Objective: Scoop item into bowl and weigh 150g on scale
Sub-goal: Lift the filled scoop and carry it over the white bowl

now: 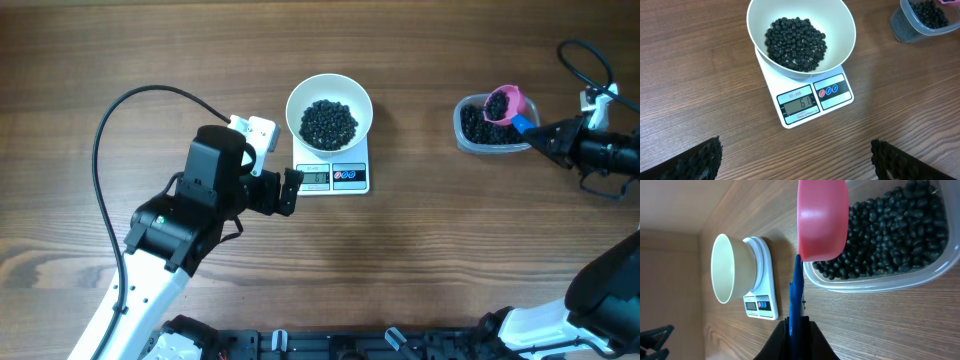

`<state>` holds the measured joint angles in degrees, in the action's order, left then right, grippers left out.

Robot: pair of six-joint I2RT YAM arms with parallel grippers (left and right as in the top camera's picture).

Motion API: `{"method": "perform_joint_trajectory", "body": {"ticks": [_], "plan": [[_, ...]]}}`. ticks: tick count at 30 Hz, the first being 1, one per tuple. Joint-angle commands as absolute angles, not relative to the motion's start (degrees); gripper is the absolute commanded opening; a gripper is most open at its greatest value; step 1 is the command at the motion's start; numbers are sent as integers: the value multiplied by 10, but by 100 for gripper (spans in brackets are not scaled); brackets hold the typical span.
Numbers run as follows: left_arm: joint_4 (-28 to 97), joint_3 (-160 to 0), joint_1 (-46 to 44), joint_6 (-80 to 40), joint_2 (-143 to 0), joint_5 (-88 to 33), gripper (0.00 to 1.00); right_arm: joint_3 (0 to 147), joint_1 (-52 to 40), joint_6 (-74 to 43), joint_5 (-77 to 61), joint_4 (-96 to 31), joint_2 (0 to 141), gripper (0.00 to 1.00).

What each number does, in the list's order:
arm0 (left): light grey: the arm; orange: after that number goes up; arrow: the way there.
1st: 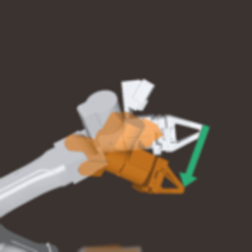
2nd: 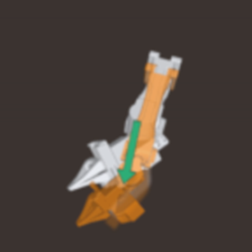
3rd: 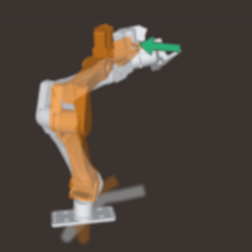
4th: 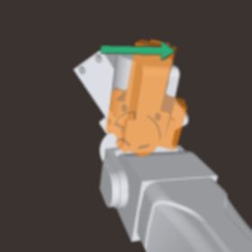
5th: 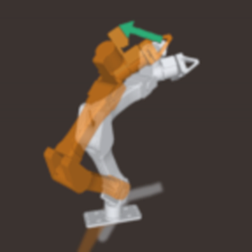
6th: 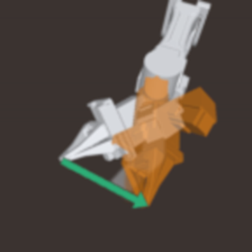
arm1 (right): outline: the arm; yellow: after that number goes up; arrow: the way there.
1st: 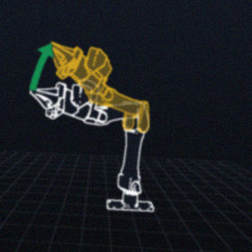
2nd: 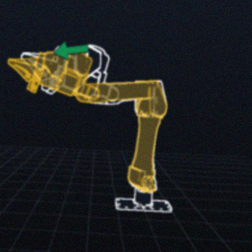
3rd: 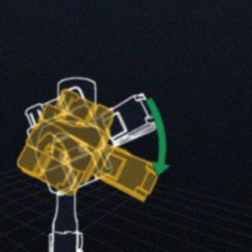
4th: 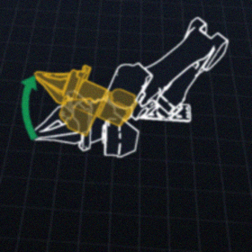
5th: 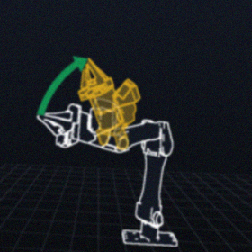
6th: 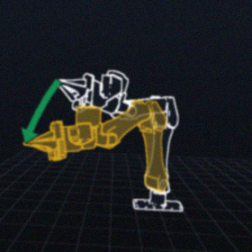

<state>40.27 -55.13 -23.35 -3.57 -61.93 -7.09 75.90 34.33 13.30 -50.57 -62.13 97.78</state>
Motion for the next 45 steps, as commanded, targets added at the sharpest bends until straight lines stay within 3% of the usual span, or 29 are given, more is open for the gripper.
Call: {"method": "perform_joint_trajectory", "body": {"ticks": [1,13,22,31,36,41,45], "plan": [[403,-554,-235,-39,-621,-65,100,762,345,133,-542,-627,987,4],[403,-554,-235,-39,-621,-65,100,762,319,102,-757,-637,987,4],[403,-554,-235,-39,-621,-65,100,762,153,86,-790,-587,987,4],[403,-554,-235,-39,-621,-65,100,762,-51,28,-566,-446,987,4],[403,-554,-235,-39,-621,-65,100,762,-98,29,-456,-434,983,4],[403,-554,-235,-39,-621,-65,100,762,-111,28,-434,-401,958,4],[403,-554,-235,-39,-621,-65,100,762,-130,90,-381,-397,937,4]]}}
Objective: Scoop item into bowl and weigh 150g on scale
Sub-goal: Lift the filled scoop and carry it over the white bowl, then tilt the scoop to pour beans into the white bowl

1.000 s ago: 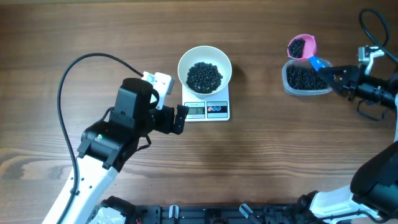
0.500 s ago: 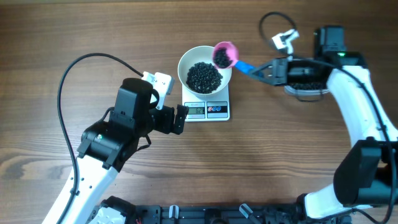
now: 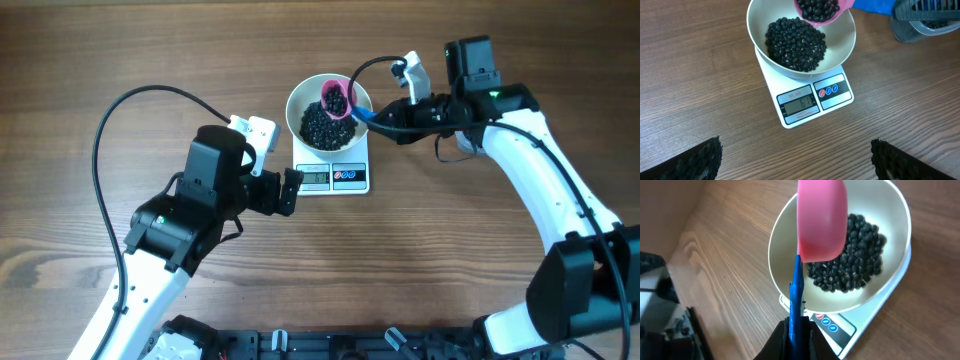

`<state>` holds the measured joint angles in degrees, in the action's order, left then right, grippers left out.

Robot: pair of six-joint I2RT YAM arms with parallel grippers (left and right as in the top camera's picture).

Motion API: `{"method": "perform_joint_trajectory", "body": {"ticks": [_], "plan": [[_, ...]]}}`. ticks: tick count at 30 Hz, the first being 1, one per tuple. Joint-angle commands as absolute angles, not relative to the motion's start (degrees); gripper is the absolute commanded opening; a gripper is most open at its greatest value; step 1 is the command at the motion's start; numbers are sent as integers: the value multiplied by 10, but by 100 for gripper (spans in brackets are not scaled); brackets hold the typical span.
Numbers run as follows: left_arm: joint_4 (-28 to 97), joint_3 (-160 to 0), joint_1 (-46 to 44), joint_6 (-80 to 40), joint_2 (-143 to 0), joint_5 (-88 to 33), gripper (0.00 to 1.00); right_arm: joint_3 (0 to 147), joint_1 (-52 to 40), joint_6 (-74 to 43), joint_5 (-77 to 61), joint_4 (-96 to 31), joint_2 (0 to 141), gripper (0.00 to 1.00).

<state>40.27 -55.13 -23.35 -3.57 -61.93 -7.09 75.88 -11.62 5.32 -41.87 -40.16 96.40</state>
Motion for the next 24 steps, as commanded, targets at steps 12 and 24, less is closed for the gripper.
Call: {"method": "perform_joint_trajectory", "body": {"ticks": [12,24], "plan": [[403,-554,-235,-39,-621,-65,100,762,-153,124,-293,-391,881,4],[403,-554,-235,-39,-621,-65,100,762,-201,166,-188,-381,881,4]]}}
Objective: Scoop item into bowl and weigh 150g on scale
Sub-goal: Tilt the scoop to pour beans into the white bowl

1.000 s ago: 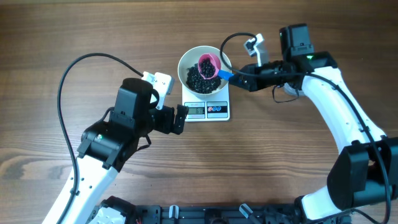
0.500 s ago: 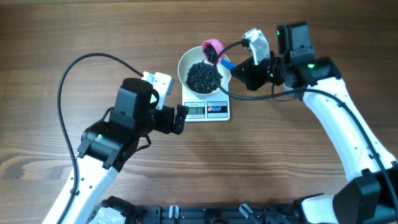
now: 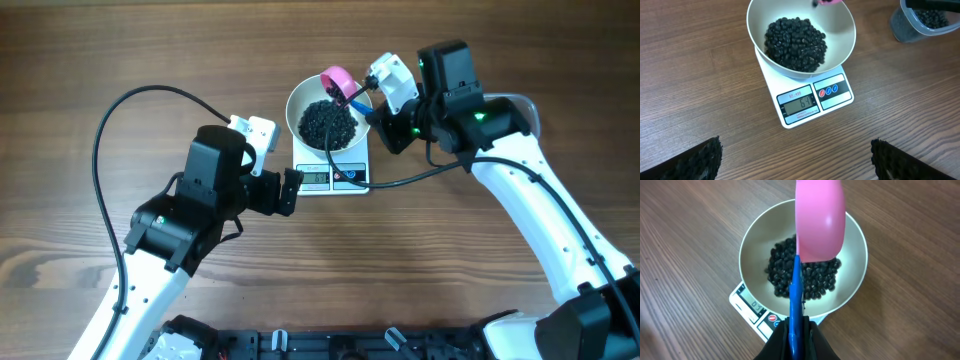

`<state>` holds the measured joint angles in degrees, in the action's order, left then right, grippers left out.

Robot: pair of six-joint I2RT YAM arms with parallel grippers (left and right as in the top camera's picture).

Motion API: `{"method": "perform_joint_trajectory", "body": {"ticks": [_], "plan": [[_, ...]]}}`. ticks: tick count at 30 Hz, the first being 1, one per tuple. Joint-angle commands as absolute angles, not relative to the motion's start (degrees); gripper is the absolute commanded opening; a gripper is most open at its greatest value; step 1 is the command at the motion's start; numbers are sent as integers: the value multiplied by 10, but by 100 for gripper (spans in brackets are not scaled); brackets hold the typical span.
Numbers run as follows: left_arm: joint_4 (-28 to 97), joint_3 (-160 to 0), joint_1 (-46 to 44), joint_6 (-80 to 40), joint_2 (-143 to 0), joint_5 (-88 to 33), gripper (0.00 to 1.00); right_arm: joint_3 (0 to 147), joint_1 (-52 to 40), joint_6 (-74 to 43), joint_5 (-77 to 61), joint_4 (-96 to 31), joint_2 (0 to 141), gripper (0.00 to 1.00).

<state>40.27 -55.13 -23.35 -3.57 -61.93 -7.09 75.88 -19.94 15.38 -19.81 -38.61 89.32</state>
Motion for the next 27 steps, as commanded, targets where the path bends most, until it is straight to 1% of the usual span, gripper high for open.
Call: {"method": "perform_joint_trajectory", "body": {"ticks": [1,5,6,8,20,22,24,25,27], "plan": [[403,-554,-235,-39,-621,-65,100,762,-201,167,-188,-381,881,4],[403,-554,-235,-39,-621,-65,100,762,-201,244,-183,-382,881,4],[403,-554,-235,-39,-621,-65,100,762,-201,254,-159,-381,881,4],[403,-554,-235,-39,-621,-65,100,762,-201,255,-135,-382,881,4],[403,-554,-235,-39,-621,-65,100,762,-205,254,-140,-372,881,4],[403,-554,-235,-39,-621,-65,100,762,-223,294,-129,-375,881,4],[403,-554,-235,-39,-621,-65,100,762,-232,273,-69,-350,881,4],[403,-554,-235,-39,-621,-65,100,762,-232,251,-68,-344,881,4],[403,-554,-235,-39,-621,-65,100,762,-232,191,-130,-346,881,4]]}}
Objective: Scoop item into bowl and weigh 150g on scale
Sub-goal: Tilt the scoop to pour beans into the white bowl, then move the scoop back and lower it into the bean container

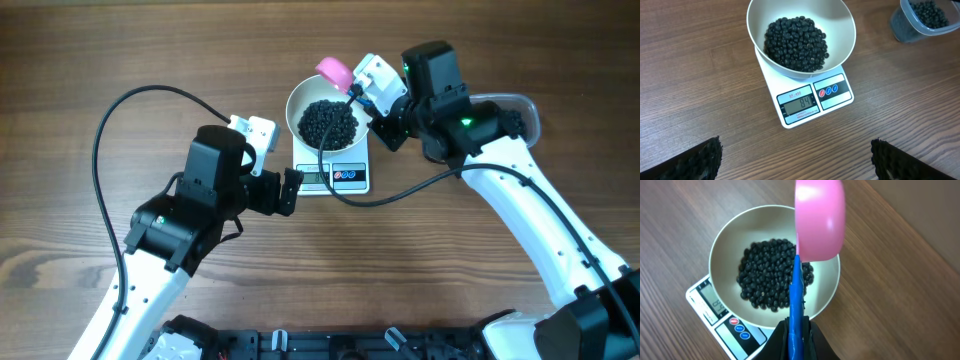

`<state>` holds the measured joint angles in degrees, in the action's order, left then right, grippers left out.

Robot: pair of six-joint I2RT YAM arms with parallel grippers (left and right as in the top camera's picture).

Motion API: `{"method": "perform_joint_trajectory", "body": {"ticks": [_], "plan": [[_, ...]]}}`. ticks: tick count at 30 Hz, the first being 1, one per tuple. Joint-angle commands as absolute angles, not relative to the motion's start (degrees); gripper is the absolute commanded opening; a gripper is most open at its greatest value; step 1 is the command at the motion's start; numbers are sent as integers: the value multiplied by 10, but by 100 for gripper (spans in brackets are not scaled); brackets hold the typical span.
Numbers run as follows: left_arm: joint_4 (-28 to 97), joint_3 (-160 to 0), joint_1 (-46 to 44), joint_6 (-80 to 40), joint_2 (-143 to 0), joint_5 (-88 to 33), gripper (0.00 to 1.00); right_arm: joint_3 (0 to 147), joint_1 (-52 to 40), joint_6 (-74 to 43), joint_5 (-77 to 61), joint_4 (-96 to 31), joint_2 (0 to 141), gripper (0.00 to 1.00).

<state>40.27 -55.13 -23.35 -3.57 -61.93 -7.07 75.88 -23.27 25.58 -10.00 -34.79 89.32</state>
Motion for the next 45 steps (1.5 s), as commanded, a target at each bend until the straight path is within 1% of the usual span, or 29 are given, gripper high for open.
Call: {"method": "perform_joint_trajectory", "body": {"ticks": [1,3,6,8,10,11,15,16,19,22,28,38,45], "plan": [[403,-554,-235,-39,-621,-65,100,762,-232,160,-171,-345,881,4],[403,-554,-235,-39,-621,-65,100,762,-232,109,-181,-343,881,4],[403,-554,-235,-39,-621,-65,100,762,-217,77,-177,-343,857,4],[403,-554,-235,-39,-621,-65,100,762,-183,75,-122,-346,816,4],[403,-554,-235,-39,-621,-65,100,762,-135,76,-25,-359,773,4],[403,-554,-235,-39,-621,-65,100,762,-107,77,-3,-370,754,4],[403,-554,-235,-39,-621,-65,100,762,-8,109,1,-464,731,4],[403,-554,-235,-39,-621,-65,100,762,20,128,2,-498,736,4],[403,-554,-235,-39,-621,-65,100,762,88,142,2,-545,754,4],[403,-554,-235,-39,-621,-65,100,762,127,180,2,-578,788,4],[403,-554,-235,-39,-621,-65,100,762,127,178,0,-577,889,4],[403,-554,-235,-39,-621,-65,100,762,126,178,-36,-570,948,4],[403,-554,-235,-39,-621,-65,100,762,123,179,-100,-563,978,4]]}}
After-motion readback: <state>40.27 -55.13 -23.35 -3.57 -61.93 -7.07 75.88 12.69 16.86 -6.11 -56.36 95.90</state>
